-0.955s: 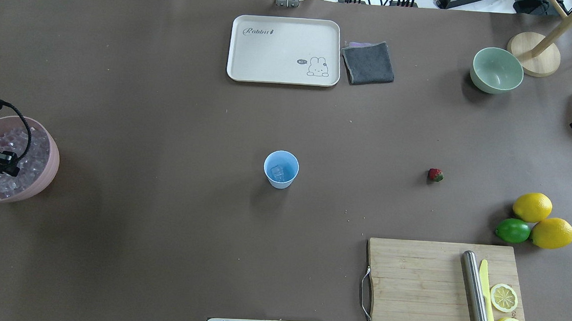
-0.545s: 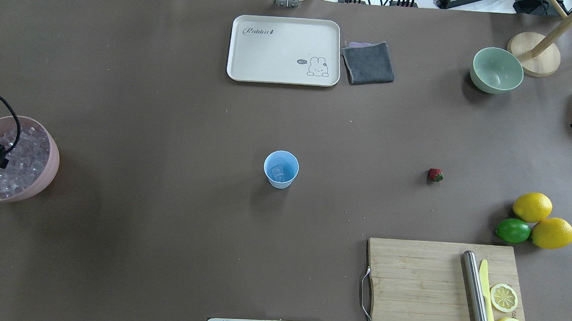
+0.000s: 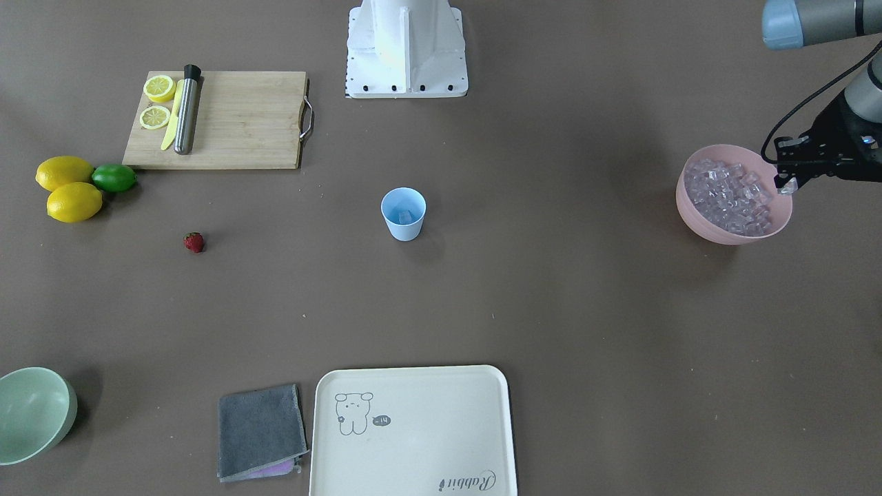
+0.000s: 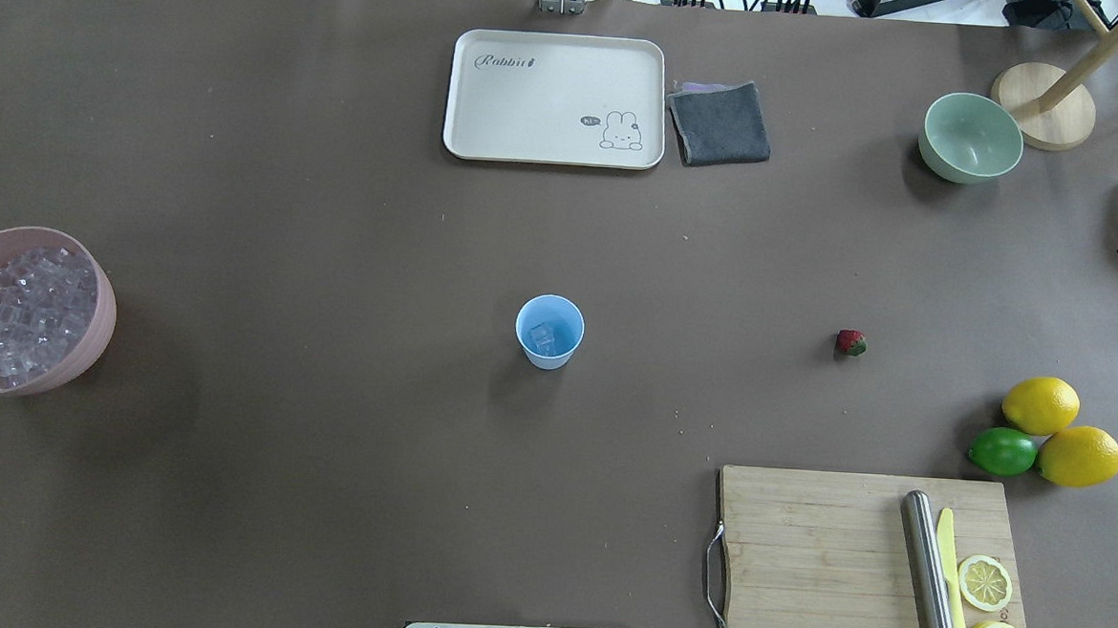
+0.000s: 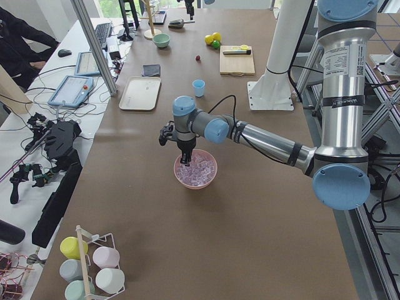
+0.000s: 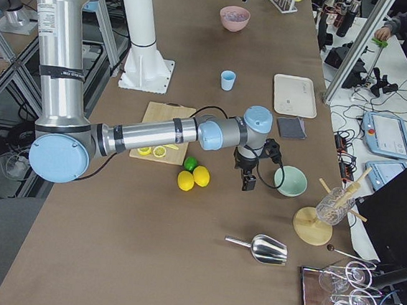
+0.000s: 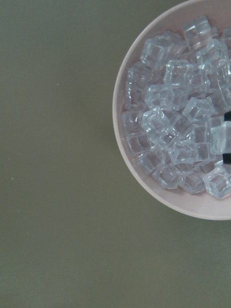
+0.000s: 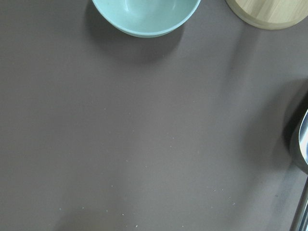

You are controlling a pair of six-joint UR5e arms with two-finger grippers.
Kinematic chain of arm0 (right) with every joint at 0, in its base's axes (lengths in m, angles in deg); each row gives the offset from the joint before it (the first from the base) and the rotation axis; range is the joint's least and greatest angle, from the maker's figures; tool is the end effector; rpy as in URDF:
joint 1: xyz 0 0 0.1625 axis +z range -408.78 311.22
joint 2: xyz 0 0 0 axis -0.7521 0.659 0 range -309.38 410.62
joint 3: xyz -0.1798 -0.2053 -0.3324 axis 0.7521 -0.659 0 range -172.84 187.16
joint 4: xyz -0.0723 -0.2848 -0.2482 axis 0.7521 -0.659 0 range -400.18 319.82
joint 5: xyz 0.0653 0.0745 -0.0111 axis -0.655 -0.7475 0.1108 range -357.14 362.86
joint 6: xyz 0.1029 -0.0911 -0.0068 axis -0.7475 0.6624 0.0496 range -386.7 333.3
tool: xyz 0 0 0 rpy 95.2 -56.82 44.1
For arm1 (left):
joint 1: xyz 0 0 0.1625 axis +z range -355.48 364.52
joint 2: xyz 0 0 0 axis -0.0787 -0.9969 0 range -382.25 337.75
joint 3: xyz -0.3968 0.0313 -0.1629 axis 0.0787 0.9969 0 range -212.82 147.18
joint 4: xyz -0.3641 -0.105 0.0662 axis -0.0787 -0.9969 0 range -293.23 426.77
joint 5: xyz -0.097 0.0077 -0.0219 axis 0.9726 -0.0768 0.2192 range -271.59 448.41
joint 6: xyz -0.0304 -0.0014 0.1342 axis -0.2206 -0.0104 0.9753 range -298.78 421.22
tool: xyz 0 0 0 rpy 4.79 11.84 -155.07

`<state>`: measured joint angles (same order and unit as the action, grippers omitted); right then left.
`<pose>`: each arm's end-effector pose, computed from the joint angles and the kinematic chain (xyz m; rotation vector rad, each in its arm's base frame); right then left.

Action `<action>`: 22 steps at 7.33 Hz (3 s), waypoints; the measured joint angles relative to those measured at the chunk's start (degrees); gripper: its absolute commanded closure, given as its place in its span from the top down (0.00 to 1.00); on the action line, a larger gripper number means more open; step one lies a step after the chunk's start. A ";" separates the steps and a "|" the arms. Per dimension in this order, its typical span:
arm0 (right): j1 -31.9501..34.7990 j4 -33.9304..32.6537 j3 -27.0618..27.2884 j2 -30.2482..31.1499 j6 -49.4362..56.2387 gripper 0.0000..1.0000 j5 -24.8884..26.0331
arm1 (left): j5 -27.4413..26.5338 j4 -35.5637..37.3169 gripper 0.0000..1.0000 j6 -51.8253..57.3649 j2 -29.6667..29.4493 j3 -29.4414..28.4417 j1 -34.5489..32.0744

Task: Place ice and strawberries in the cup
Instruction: 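Lift the ice cube and carry it over the light-blue cup with the left gripper, then open the left gripper above the light-blue cup to drop the ice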

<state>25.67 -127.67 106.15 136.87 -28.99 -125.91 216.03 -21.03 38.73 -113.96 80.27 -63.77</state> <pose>-0.0898 -0.4986 0.5894 0.1491 -0.7069 -0.3115 0.1297 -0.4589 0.5034 0.1082 0.7432 0.1165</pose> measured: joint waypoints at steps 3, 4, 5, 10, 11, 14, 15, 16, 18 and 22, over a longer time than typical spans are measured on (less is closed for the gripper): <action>0.00 0.04 0.05 -0.03 0.00 1.00 -0.06 | 9.14 -0.75 0.00 -13.66 -12.26 -0.41 0.85; 0.00 0.04 -0.01 -0.17 0.00 1.00 -0.04 | 9.63 -7.57 0.00 -22.32 -15.28 -2.04 4.71; 0.00 0.04 -0.11 -0.33 0.00 1.00 -0.06 | 8.35 -16.63 0.00 -32.20 -18.45 -4.69 9.95; 0.00 0.04 -0.36 -0.28 0.00 1.00 0.24 | -19.90 -29.26 0.00 -52.72 -33.66 -12.81 37.96; 0.00 0.04 -0.34 -0.16 -0.02 1.00 0.31 | -22.49 -29.78 0.00 -52.97 -35.62 -15.16 39.77; 0.00 0.00 -0.17 -0.37 -0.08 1.00 -0.16 | -25.55 -34.34 0.00 -53.05 -38.72 -22.20 41.60; 0.00 0.02 -0.10 -0.45 -0.07 1.00 -0.31 | -25.51 -34.50 0.00 -52.91 -38.74 -22.49 41.55; 0.00 0.03 -0.08 -0.44 -0.03 1.00 -0.34 | -24.85 -34.47 0.00 -52.62 -38.62 -22.45 41.23; 0.02 0.04 0.03 -0.26 0.00 1.00 -0.34 | -20.98 -34.35 0.00 -52.01 -37.54 -22.09 39.87; 0.00 0.04 0.15 -0.43 0.00 1.00 -0.35 | -19.31 -32.21 0.73 -52.15 -36.92 -20.46 39.10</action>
<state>25.67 -127.63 106.31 136.44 -28.99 -126.26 196.72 -53.24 -13.42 -150.88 59.81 -24.67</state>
